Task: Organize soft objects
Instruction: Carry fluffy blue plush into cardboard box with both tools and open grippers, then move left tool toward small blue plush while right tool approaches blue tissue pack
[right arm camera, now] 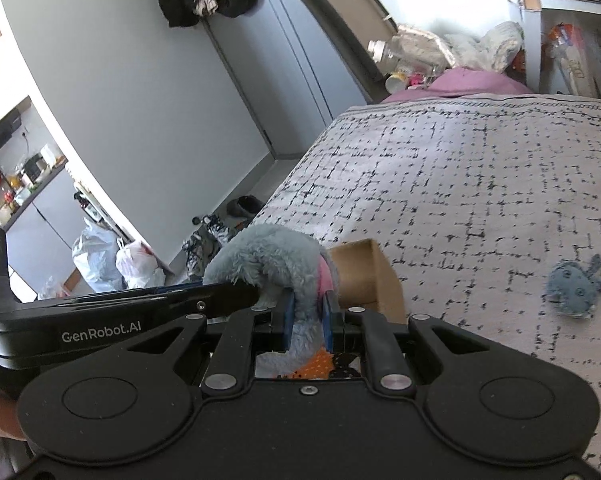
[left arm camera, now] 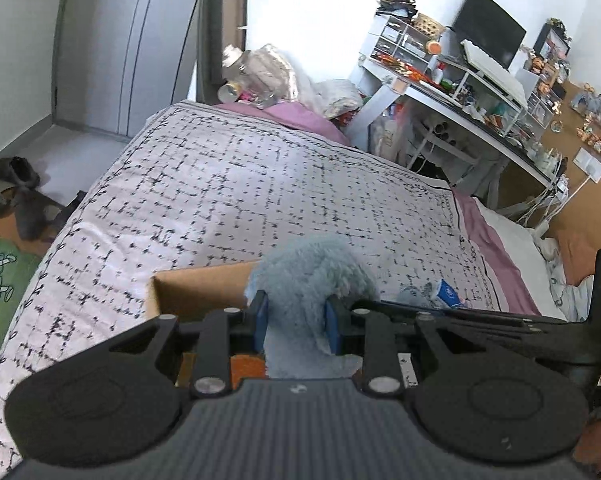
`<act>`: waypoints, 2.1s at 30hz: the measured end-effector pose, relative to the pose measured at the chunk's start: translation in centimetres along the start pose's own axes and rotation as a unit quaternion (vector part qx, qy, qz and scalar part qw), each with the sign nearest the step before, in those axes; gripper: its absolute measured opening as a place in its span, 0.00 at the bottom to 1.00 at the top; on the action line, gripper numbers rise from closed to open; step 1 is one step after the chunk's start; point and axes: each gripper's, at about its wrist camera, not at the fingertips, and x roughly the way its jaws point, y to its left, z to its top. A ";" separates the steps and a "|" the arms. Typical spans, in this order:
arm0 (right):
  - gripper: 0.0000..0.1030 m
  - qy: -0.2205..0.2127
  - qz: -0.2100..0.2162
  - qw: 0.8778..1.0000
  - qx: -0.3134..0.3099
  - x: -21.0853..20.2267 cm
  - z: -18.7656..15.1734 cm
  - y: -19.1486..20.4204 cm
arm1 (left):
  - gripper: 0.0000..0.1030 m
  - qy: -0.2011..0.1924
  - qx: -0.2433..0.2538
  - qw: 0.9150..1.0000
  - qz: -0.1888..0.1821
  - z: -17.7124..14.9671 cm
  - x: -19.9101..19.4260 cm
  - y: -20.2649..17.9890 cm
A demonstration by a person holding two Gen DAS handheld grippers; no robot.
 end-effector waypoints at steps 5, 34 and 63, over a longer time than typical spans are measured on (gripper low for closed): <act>0.15 0.008 0.002 1.000 0.000 1.0 0.0 0.8 | 0.27 -0.001 -0.013 1.000 0.002 -0.2 0.0 1.7; 0.55 -0.012 -0.027 0.999 0.045 -5.8 0.1 -5.0 | 0.79 0.038 0.019 0.997 0.058 0.3 0.1 -1.9; 0.93 -0.066 -0.074 0.989 0.107 -13.7 -0.4 -18.0 | 1.00 0.083 0.089 0.991 0.053 2.3 5.8 -15.8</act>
